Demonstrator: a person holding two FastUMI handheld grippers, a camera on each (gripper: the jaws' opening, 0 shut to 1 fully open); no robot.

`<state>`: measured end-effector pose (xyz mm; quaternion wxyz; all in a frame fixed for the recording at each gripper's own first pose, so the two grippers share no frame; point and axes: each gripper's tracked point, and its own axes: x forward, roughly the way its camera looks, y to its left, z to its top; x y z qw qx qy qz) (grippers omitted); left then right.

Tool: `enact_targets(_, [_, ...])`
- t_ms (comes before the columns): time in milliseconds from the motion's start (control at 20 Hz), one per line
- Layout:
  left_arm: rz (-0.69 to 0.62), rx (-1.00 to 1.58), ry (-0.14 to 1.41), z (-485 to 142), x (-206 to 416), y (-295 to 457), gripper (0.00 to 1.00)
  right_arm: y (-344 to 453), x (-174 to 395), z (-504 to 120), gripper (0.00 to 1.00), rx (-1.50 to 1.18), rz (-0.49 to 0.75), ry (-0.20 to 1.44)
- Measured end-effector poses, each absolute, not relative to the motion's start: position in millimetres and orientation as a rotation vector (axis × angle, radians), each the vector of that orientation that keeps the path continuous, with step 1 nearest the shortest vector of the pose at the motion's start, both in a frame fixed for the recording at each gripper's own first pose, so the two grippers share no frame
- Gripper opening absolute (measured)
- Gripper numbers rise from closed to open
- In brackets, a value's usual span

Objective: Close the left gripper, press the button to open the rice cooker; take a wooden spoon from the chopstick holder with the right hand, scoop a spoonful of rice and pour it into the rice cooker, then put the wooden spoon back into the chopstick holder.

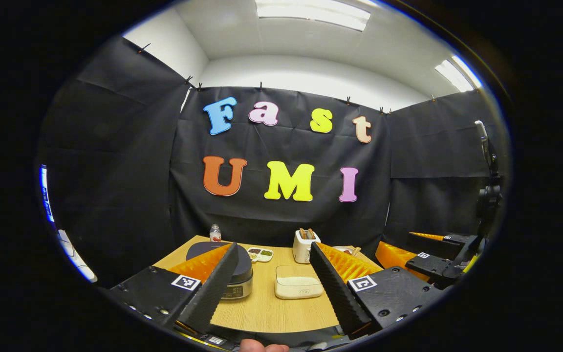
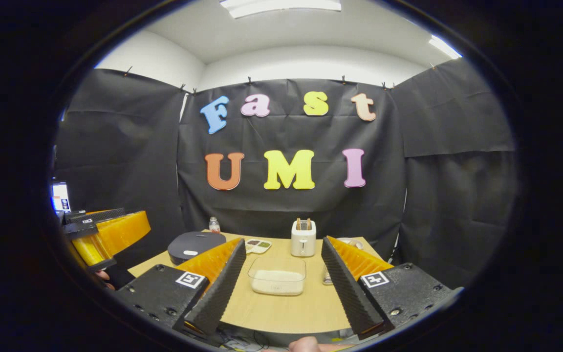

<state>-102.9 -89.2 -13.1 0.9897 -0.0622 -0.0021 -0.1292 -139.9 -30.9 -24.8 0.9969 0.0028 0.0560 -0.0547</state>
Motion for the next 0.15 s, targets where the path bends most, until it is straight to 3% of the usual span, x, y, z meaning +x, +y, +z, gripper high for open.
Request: enact_targets(150, [-0.250,-0.122,-0.014,-11.4,-98.2,-87.2,0.95,-30.9,-134.1,-25.2,1.00,-0.005,-0.105,0.118])
